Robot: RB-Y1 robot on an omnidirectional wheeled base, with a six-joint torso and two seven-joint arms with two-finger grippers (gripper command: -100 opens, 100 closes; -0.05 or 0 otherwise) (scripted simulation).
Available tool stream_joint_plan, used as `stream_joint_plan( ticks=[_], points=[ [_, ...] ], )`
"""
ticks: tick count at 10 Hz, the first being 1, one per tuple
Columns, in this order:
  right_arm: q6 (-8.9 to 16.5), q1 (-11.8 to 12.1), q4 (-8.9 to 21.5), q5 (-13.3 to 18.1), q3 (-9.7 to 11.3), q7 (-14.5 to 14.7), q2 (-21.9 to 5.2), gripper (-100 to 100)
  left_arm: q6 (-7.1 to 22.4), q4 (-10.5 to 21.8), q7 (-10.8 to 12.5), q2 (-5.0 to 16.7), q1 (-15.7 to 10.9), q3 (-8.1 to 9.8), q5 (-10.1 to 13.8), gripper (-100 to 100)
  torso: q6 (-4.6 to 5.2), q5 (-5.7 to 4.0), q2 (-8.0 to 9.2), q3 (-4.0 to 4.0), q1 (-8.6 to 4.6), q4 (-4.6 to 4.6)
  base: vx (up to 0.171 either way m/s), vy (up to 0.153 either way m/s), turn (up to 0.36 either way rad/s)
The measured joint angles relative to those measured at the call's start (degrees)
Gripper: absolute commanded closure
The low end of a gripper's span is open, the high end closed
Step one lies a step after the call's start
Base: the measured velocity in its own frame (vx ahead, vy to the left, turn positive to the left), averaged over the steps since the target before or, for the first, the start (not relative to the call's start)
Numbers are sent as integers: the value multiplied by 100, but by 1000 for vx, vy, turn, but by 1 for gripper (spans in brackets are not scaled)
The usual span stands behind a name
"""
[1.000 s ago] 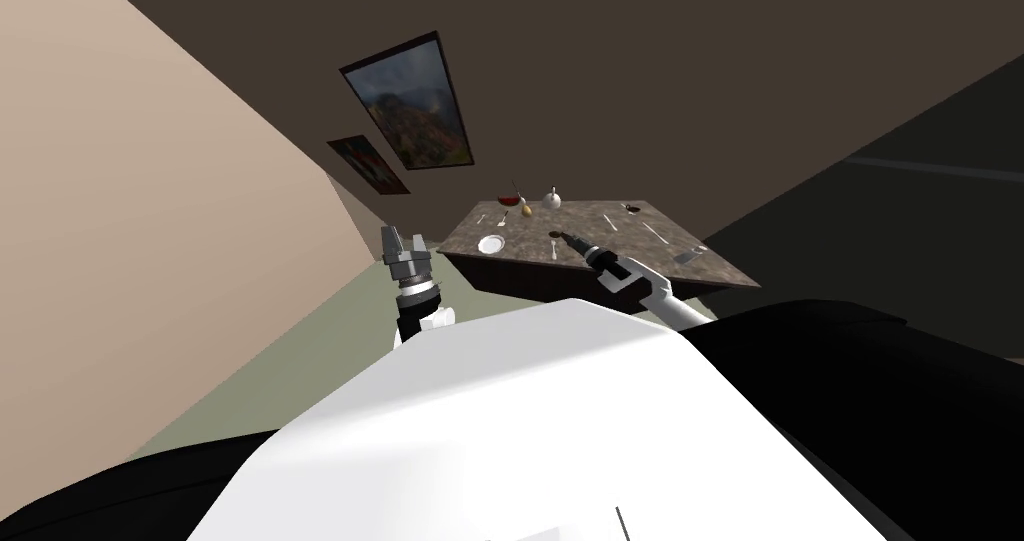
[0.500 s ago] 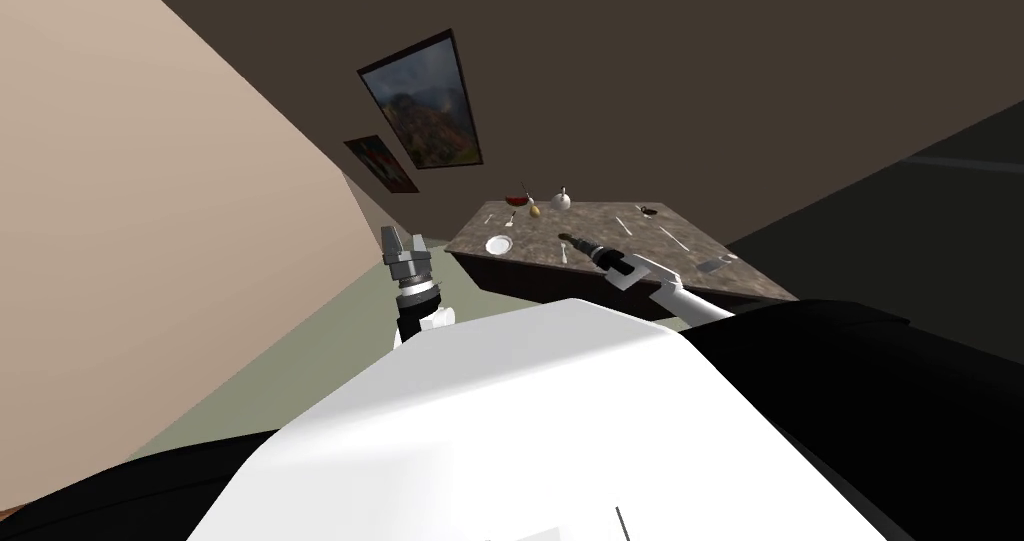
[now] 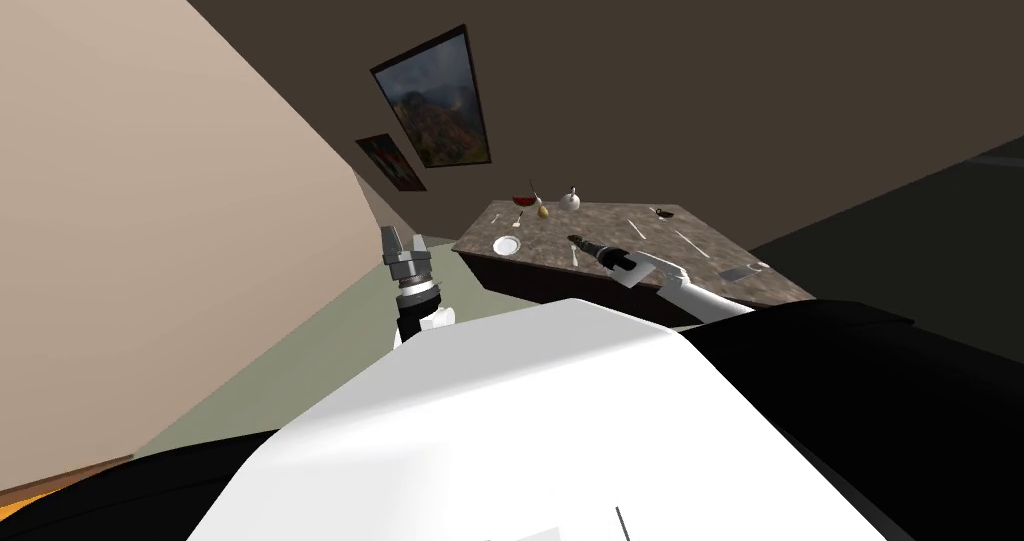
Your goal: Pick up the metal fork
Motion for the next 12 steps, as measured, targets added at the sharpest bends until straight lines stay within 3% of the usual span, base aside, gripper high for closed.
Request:
stream_joint_plan(
  ticks=[7, 9, 12],
  points=[
    [979, -106, 711, -804, 382, -72, -726, -100, 0, 0, 0, 0, 0, 0, 0, 0, 1, 2, -1, -1, 4, 0, 57, 105, 54],
    [1264, -3, 844, -1039, 434, -137, -932, -100, 0, 0, 0, 0, 0, 0, 0, 0, 1, 3, -7, -4, 10, -2, 69, 109, 41],
    [1661, -143, 1061, -1357, 615, -155, -1145, -100, 0, 0, 0, 0, 0, 0, 0, 0, 1, 2, 4, 2, 4, 1, 47, 99, 57]
  ],
)
